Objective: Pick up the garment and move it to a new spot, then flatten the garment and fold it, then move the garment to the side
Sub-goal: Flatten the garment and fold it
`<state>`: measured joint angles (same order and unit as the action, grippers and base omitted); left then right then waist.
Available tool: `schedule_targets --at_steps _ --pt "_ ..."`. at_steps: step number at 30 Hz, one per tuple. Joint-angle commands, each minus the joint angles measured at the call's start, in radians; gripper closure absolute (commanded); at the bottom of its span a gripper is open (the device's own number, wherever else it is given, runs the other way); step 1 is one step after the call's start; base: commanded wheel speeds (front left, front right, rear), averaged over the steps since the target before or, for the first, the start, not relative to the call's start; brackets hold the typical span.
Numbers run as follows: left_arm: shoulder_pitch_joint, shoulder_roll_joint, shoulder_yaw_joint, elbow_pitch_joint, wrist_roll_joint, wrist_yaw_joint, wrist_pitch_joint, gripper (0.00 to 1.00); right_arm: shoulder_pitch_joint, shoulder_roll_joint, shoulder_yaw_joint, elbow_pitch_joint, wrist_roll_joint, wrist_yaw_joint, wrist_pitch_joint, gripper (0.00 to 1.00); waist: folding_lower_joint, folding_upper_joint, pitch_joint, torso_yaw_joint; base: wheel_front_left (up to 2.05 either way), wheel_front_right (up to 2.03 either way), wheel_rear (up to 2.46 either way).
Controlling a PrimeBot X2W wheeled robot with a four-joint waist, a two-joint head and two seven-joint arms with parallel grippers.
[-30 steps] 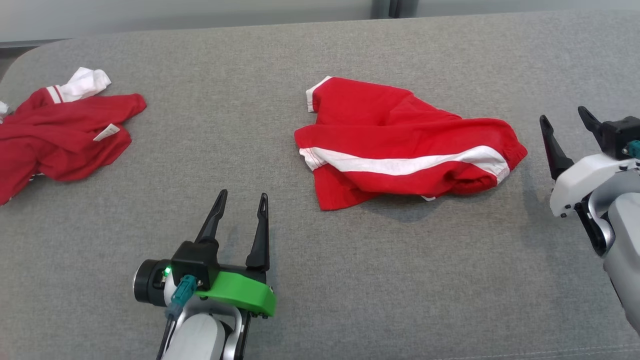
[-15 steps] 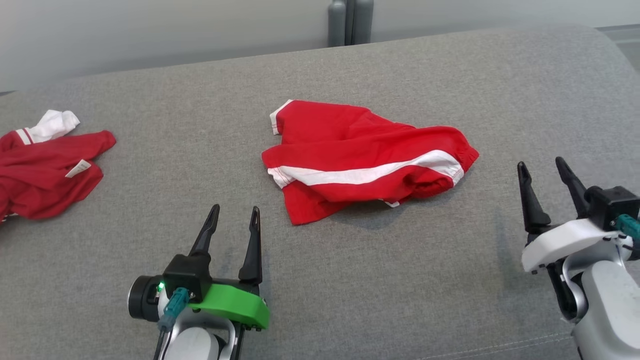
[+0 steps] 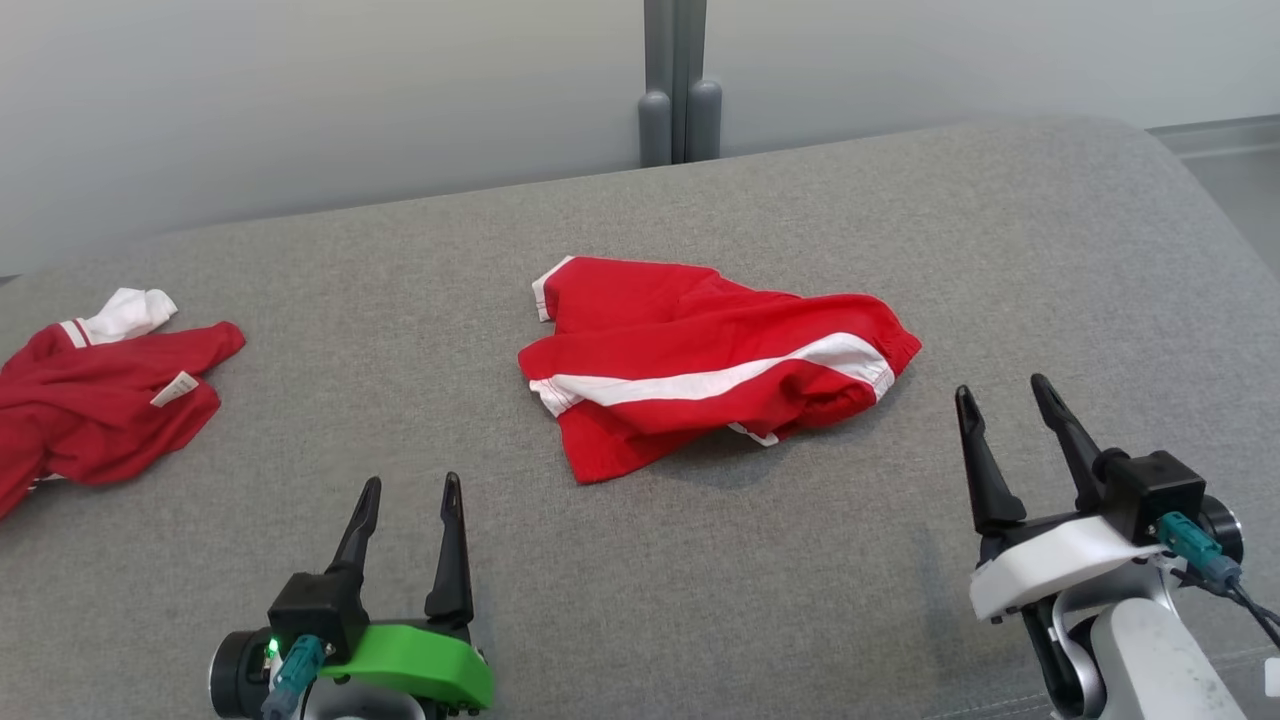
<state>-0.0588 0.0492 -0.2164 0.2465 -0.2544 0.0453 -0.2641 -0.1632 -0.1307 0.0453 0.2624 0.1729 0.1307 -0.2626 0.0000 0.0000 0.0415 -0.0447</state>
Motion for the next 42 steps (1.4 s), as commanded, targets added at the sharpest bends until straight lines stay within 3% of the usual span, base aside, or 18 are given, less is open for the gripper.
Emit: schedule_targets --at_steps 1,30,42 --pt "0.028 0.002 0.013 -0.007 0.002 -0.006 0.0 0.0 0.023 0.011 0.011 -0.011 -0.011 0.0 -0.003 0.0 0.0 0.0 -0.025 0.005 0.0 0.0 0.0" --pt "0.083 0.002 0.066 -0.049 -0.026 0.008 0.0 0.0 0.052 0.068 0.013 -0.034 -0.023 0.0 -0.003 0.0 0.0 0.0 -0.046 0.002 0.0 0.0 0.0" --pt "0.045 0.002 0.039 0.009 -0.029 -0.02 0.0 0.0 0.041 0.071 0.006 -0.042 -0.025 0.0 -0.003 0.0 0.0 0.0 -0.027 -0.002 0.0 0.0 0.0"
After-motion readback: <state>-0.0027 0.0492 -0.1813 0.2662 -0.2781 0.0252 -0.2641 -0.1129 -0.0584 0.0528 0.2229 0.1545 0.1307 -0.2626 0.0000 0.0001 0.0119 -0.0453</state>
